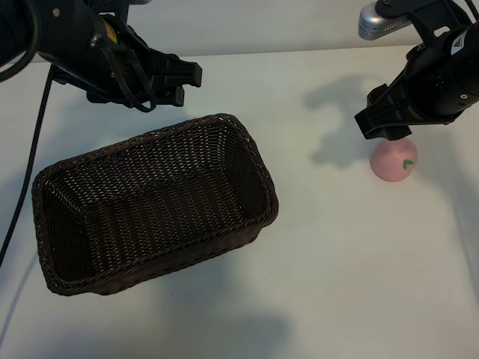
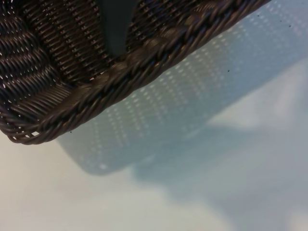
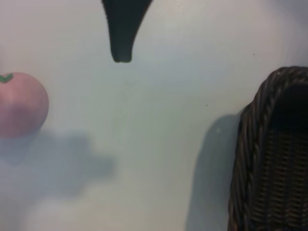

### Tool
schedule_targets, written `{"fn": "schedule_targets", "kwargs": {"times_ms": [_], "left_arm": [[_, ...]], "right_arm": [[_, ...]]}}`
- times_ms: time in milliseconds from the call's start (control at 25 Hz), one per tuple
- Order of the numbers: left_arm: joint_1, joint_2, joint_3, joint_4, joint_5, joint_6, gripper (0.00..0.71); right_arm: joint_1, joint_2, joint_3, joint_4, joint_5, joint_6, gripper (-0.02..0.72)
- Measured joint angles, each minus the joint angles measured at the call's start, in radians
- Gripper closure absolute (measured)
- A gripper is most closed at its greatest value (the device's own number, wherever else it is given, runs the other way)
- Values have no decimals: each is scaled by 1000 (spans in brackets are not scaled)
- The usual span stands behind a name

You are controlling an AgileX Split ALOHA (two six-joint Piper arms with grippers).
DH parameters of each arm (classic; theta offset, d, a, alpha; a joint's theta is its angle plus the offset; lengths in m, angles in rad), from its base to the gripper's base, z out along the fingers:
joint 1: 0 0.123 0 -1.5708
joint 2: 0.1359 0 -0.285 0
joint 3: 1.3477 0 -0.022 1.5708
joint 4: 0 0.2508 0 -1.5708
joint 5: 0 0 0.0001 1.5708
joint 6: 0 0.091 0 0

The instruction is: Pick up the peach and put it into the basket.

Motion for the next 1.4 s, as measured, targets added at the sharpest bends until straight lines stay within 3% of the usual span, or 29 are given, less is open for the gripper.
{"fn": "schedule_targets", "kwargs": {"times_ms": [480, 720, 880, 1160, 1400], "left_arm": [[0, 0, 0, 0, 8, -1, 124], [0, -24, 0, 92, 151, -81, 124], [0, -120, 12, 185, 229, -152, 124], [0, -317, 235, 283, 232, -319, 124], [0, -379, 442, 318, 192, -485, 124]], "right_arm": [[0, 0, 0, 0, 0, 0, 110], [0, 0, 0, 0, -14, 0, 110], [0, 0, 0, 0, -26, 0, 110], [0, 0, 0, 0, -29, 0, 110], [0, 0, 0, 0, -29, 0, 110]]}}
